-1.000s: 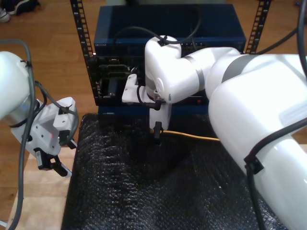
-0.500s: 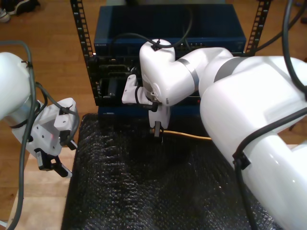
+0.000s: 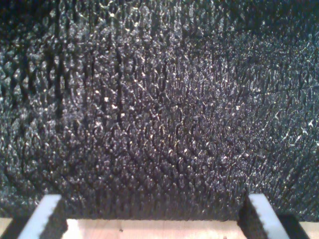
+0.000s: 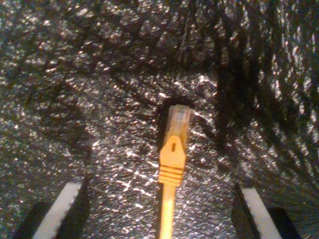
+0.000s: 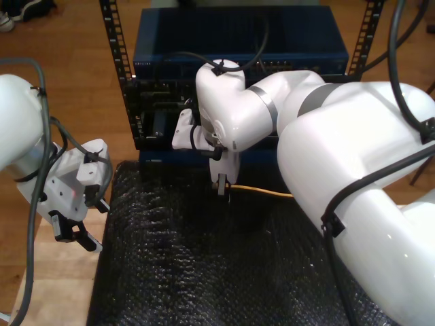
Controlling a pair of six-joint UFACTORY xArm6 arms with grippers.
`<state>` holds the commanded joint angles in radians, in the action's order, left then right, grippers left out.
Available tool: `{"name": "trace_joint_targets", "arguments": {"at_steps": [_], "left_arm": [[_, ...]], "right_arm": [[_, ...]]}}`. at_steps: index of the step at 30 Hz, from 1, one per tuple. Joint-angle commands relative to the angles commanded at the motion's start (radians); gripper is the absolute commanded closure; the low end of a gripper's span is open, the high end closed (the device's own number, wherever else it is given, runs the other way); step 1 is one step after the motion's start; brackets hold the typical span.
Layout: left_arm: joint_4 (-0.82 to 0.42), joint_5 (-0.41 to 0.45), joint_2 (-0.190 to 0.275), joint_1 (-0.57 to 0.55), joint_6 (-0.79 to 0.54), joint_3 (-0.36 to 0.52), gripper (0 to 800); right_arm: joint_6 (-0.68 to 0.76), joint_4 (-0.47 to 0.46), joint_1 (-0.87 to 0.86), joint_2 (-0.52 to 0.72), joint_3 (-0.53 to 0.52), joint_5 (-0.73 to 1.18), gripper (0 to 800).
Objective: Grab the cable and plug it in
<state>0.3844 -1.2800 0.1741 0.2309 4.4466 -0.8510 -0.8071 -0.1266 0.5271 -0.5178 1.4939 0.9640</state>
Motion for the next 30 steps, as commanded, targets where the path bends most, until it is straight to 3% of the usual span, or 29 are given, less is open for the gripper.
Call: {"name": "trace_joint_targets", "arguments": {"at_steps": [13,30], "left_arm": [[0.0,0.0,0.0,0.0,0.0,0.0,0],[0.0,0.0,0.0,0.0,0.0,0.0,0]], "right_arm": [[0.021,-0.055,0.002,-0.009,0.008,-0.014,211],[0.029,-0.057,0.029,-0.031,0.008,-0.012,273]]}}
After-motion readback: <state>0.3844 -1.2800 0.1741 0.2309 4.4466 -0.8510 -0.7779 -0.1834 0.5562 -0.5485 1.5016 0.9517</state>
